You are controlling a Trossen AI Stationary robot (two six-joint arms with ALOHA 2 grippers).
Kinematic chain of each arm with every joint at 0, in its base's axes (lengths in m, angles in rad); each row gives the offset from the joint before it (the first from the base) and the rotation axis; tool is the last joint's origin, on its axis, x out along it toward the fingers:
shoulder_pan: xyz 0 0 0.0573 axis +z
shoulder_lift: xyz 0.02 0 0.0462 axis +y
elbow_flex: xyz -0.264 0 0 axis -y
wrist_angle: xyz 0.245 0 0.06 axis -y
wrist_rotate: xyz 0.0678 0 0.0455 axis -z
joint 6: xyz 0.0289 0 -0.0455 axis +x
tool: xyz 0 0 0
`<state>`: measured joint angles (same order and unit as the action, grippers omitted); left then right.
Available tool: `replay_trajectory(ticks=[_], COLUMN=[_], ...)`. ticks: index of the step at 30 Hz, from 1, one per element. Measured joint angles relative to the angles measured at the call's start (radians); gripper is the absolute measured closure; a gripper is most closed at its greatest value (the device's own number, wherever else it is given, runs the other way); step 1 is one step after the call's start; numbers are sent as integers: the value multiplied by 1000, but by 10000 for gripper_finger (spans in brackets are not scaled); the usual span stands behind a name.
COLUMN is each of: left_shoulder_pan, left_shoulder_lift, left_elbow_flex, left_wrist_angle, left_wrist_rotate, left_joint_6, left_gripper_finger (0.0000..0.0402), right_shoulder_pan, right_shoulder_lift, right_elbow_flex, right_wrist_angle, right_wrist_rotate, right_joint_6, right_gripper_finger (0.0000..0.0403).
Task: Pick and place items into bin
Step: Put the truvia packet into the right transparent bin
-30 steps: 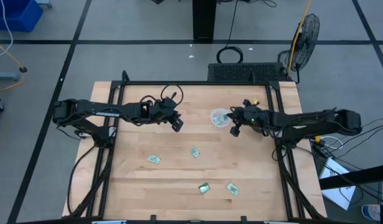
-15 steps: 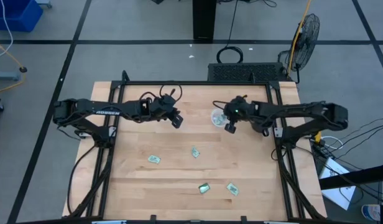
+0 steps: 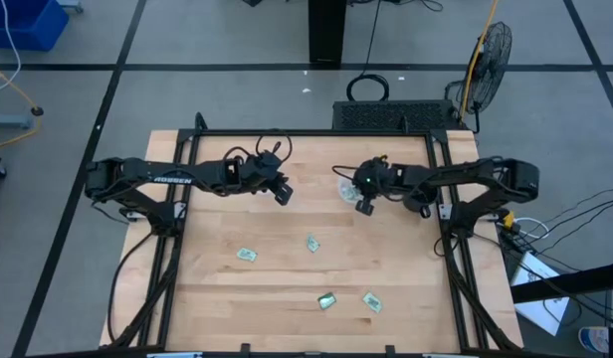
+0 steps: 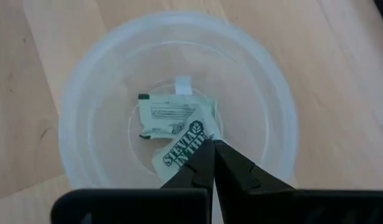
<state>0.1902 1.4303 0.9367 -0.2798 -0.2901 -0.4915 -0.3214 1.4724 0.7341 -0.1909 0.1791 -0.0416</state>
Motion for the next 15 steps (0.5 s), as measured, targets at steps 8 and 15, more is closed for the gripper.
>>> replay_trajectory(ticks=[8, 15], left_shoulder_pan=[0, 0], left_shoulder_lift=[0, 0], left_elbow_flex=[0, 0], left_wrist_angle=[0, 0], left_wrist_rotate=[0, 0], left_joint_6=[16, 16], left_gripper_finger=[300, 300], right_shoulder_pan=[0, 0], right_shoulder_lift=[25, 27], right_elbow_flex=[0, 0], right_wrist_angle=[20, 51], right_wrist_rotate=[1, 2], right_joint_6=[-9, -26], right_gripper_finger=[399, 367])
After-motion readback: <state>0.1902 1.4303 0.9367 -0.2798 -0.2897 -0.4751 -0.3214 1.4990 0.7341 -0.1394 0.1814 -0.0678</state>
